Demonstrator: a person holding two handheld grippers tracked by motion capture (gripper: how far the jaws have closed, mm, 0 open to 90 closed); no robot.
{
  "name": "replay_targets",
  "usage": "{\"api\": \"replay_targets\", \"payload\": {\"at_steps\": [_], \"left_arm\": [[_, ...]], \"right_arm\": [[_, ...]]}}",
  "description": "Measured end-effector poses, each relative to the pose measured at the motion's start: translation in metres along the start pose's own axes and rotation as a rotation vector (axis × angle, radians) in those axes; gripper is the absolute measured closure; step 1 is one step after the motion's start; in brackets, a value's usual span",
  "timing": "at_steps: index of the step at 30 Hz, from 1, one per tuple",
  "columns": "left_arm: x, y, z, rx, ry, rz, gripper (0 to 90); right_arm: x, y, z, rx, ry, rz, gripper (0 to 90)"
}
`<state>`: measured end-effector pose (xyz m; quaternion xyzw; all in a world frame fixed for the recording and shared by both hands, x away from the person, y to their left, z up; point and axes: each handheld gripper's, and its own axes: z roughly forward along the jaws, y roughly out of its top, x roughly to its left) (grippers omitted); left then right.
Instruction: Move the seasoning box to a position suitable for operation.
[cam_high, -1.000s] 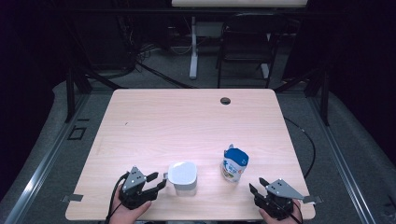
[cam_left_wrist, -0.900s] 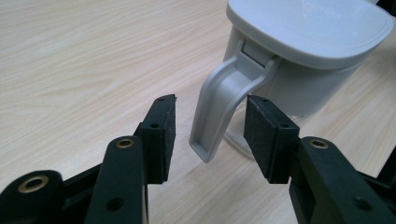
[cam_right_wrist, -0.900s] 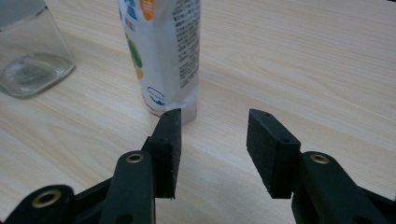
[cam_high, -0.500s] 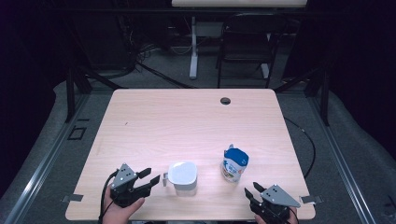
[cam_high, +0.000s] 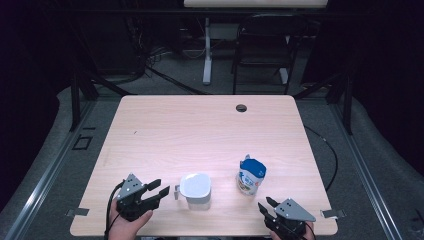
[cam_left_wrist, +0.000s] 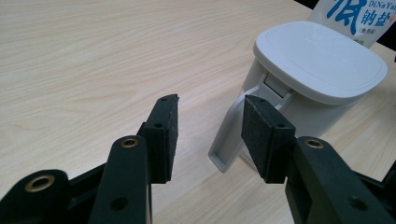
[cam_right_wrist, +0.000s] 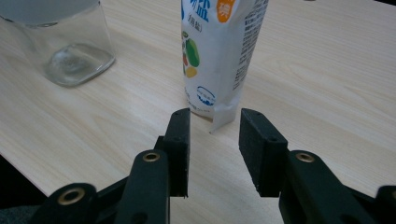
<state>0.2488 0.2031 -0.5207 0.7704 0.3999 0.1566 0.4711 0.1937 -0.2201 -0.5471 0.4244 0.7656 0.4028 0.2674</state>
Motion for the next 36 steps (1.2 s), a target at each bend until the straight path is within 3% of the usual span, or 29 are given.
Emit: {"api": "replay_targets", "payload": {"at_steps": [5, 12, 18, 27, 31, 36], "left_arm": [[0.002, 0.004, -0.002, -0.011, 0.005, 0.004, 54.8], [0.004, 0.010, -0.004, -0.009, 0.019, -0.032, 56.5], [0.003, 0.014, -0.005, 0.015, 0.024, -0.016, 57.6], [0.000, 0.026, -0.007, -0.014, 0.021, -0.006, 52.7], [-0.004, 0.032, -0.006, -0.013, 0.022, 0.013, 58.2], [-0.010, 0.037, -0.002, -0.004, 0.005, 0.027, 61.5]], "right_arm": [[0.002, 0.000, 0.002, -0.002, 0.017, -0.018, 60.8], [0.005, 0.001, 0.004, -0.006, 0.027, -0.014, 52.0], [0.004, 0.001, 0.006, -0.015, 0.037, 0.012, 44.6], [0.003, 0.005, 0.008, 0.018, 0.011, 0.036, 46.1], [0.003, 0.010, 0.005, 0.039, 0.042, 0.052, 56.4], [0.008, 0.013, 0.005, 0.034, 0.022, 0.040, 42.0]]}}
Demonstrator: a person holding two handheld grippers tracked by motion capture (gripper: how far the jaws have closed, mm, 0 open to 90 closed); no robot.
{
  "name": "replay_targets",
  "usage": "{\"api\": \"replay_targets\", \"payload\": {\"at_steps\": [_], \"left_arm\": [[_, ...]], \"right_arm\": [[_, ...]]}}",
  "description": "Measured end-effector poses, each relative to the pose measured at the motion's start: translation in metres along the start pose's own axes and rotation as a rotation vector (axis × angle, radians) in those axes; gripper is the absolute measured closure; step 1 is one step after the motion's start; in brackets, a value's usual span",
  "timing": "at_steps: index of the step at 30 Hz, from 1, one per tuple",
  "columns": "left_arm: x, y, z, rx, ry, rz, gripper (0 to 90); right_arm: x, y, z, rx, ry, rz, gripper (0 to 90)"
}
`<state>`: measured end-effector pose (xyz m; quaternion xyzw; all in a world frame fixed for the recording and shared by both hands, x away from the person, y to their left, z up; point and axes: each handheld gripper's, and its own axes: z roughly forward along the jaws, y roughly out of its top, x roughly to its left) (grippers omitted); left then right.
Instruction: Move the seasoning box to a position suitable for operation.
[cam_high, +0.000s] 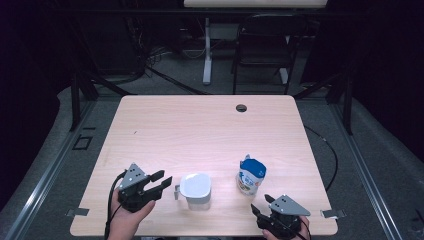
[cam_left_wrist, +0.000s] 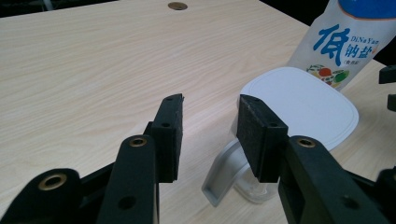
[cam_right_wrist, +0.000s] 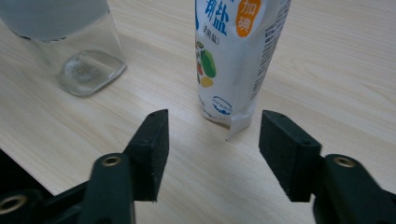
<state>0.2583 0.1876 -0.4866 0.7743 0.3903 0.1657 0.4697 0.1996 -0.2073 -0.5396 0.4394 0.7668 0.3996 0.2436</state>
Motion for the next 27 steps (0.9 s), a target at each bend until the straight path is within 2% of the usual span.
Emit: {"api": "replay_targets", "payload": {"at_steps": [2, 5, 9, 13, 16, 20, 22, 27], "left_arm": [[-0.003, 0.002, 0.003, 0.002, -0.002, 0.002, 62.4], [-0.006, 0.006, 0.005, 0.012, -0.007, 0.007, 64.3], [-0.010, 0.011, 0.008, 0.016, -0.026, 0.017, 68.8], [-0.013, 0.015, 0.010, 0.022, -0.033, 0.032, 74.0], [-0.015, 0.016, 0.011, 0.030, -0.050, 0.043, 80.8], [-0.017, 0.017, 0.014, 0.047, -0.074, 0.052, 89.1], [-0.018, 0.017, 0.016, 0.057, -0.083, 0.055, 90.0], [-0.020, 0.016, 0.019, 0.077, -0.089, 0.068, 90.0]], "right_arm": [[0.001, 0.000, 0.001, 0.009, 0.004, -0.001, 38.4], [0.002, -0.001, 0.004, 0.024, 0.009, 0.000, 38.5], [0.003, -0.001, 0.003, 0.011, -0.002, -0.022, 44.8], [0.003, -0.002, 0.003, 0.008, 0.023, -0.034, 53.9], [0.003, -0.004, 0.005, 0.029, 0.047, -0.040, 56.8], [0.005, -0.007, 0.007, 0.016, 0.062, -0.078, 57.9], [0.006, -0.007, 0.008, 0.027, 0.073, -0.086, 57.7], [0.009, -0.008, 0.009, 0.041, 0.062, -0.105, 57.3]]}}
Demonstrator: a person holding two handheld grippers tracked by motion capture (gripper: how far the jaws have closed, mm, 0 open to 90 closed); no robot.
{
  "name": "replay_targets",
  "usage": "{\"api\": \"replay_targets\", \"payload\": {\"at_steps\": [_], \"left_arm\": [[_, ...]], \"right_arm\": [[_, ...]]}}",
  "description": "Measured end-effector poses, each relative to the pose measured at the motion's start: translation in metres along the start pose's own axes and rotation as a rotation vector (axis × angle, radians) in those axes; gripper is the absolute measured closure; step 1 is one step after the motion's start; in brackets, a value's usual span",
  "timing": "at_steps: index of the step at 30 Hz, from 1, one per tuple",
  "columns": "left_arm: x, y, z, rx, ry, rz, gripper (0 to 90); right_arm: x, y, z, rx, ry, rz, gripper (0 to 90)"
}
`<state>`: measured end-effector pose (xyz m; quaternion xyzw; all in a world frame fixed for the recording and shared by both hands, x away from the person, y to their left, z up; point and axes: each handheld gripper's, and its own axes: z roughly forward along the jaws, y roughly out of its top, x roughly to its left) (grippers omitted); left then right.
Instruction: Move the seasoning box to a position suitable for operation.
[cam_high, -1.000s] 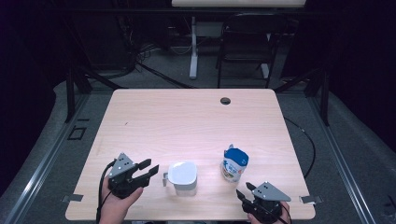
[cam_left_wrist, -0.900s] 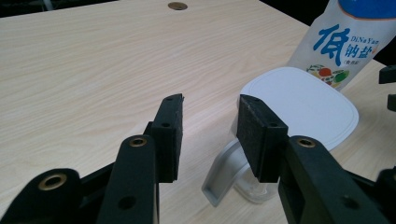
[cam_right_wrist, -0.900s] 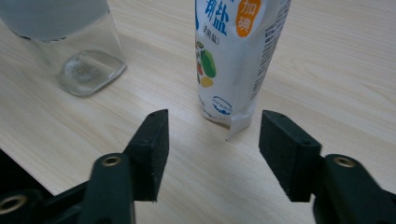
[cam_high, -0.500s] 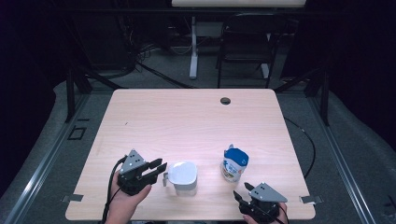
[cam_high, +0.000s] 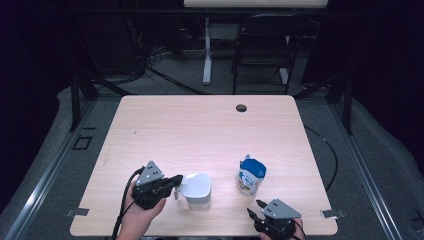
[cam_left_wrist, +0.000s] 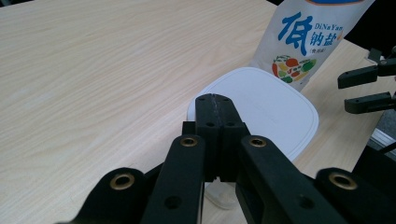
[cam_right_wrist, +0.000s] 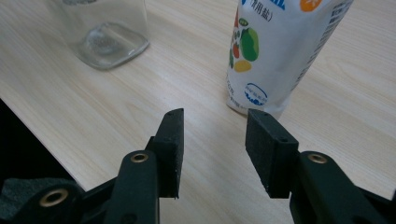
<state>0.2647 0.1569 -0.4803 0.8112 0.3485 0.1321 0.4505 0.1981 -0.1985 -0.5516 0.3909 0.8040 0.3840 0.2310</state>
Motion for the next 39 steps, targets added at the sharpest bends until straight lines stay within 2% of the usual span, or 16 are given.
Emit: {"api": "replay_targets", "payload": {"at_steps": [2, 5, 11, 20, 25, 31, 39], "left_arm": [[-0.001, 0.000, 0.003, 0.002, 0.002, -0.005, 90.0], [-0.001, 0.000, 0.004, 0.016, 0.002, 0.003, 90.0], [-0.001, -0.001, 0.007, 0.030, 0.005, 0.009, 90.0], [-0.001, 0.000, 0.007, 0.035, 0.007, 0.012, 90.0], [-0.003, 0.000, 0.007, 0.035, 0.018, 0.029, 90.0], [-0.003, -0.001, 0.007, 0.033, 0.014, 0.033, 90.0], [-0.003, -0.001, 0.007, 0.030, 0.015, 0.034, 90.0]], "right_arm": [[0.001, 0.000, 0.000, 0.009, -0.015, -0.010, 57.2], [0.002, 0.000, 0.001, 0.010, -0.002, -0.004, 60.1], [0.002, 0.000, 0.001, 0.003, -0.008, 0.000, 62.9], [0.003, 0.003, 0.001, -0.011, 0.013, 0.009, 67.7], [0.004, 0.009, 0.002, -0.016, 0.026, 0.005, 71.2], [0.010, 0.017, 0.003, -0.020, 0.046, -0.027, 75.0], [0.016, 0.028, 0.010, -0.015, 0.059, -0.044, 80.0]]}}
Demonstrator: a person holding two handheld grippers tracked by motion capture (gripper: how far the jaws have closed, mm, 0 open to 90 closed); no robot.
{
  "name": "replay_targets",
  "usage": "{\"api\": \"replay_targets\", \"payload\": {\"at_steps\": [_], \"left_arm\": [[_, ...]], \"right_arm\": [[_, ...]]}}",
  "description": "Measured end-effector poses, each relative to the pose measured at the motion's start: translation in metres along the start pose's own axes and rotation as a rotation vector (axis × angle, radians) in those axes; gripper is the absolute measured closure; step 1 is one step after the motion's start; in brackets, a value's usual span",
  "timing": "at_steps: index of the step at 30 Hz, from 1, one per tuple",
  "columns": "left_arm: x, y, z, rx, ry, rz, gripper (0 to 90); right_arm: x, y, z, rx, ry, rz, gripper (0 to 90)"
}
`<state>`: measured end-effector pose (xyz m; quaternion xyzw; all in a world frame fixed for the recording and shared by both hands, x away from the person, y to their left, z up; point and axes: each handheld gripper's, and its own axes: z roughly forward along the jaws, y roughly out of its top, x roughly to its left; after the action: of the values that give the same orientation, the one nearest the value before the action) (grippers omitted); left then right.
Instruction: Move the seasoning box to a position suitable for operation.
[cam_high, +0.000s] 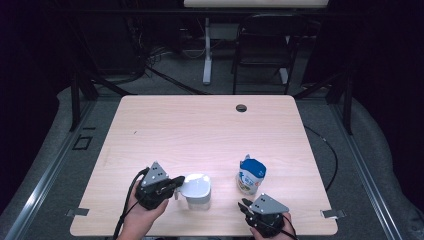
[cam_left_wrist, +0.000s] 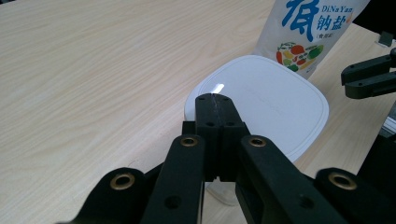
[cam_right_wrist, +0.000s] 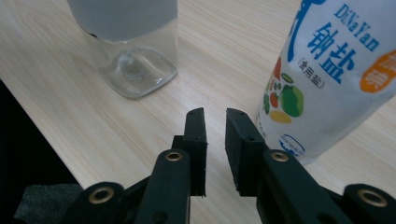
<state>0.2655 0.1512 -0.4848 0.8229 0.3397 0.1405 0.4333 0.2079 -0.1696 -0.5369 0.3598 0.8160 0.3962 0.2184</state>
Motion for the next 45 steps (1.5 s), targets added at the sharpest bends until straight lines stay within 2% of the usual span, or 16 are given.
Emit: {"api": "replay_targets", "payload": {"at_steps": [12, 15, 45], "left_arm": [[-0.001, -0.001, -0.002, 0.005, -0.004, 0.002, 90.0], [-0.001, -0.001, -0.002, 0.007, -0.010, -0.003, 90.0], [0.000, -0.002, -0.002, -0.008, -0.005, -0.013, 90.0]], "right_arm": [[0.007, 0.021, 0.011, -0.022, 0.036, -0.032, 88.1], [0.008, 0.026, 0.013, -0.034, 0.055, -0.019, 90.0], [0.014, 0.055, 0.030, -0.054, 0.111, -0.077, 90.0]]}}
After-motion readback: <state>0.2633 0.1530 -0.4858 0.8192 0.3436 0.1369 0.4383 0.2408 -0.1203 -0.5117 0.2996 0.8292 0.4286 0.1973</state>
